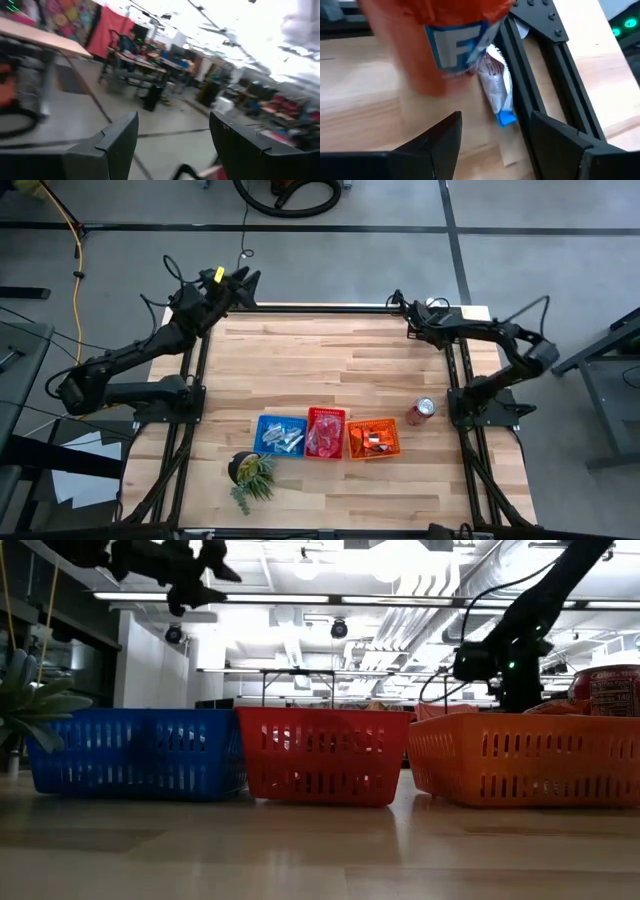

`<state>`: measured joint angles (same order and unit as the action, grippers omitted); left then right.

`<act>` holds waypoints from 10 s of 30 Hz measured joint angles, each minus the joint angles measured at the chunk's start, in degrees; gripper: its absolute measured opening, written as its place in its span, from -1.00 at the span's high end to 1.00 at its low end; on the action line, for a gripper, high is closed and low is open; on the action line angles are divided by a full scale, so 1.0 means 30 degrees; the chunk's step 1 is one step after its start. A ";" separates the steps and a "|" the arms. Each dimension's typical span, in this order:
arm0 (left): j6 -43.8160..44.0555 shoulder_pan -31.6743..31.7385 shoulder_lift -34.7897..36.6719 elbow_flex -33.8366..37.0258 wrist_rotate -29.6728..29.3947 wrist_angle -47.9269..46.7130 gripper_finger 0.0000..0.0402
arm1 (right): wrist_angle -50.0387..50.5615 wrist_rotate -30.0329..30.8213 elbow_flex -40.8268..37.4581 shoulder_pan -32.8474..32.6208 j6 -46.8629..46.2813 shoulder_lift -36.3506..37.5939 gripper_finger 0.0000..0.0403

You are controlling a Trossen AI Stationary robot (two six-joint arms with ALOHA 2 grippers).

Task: Sort candy
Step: Put the white candy pack into the blue bin

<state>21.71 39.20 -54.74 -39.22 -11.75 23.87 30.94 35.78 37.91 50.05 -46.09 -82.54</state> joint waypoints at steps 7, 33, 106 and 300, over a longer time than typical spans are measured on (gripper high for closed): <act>-0.0475 0.2222 -0.1609 0.0000 0.0921 0.0165 -0.16 | 0.2995 0.0587 0.1964 0.0149 -0.1479 -0.2740 -0.01; -0.1313 0.3802 -0.2310 0.0000 0.1552 0.1307 -0.16 | 0.3271 0.5614 0.2230 -0.1481 -0.3106 -0.6367 0.37; 0.0232 0.7656 -0.2748 -0.0838 0.8215 0.2159 -0.16 | 1.0075 0.3314 0.6917 0.0351 0.2032 -0.7330 1.00; -0.4632 -1.2518 -1.0823 -0.5020 0.7140 0.4533 -0.15 | -2.6228 -1.7955 0.0843 -1.5952 1.1551 0.2950 0.99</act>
<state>7.82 1.65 -87.21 -54.28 9.67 37.47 -47.75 -18.09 40.44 2.20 -11.43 -73.69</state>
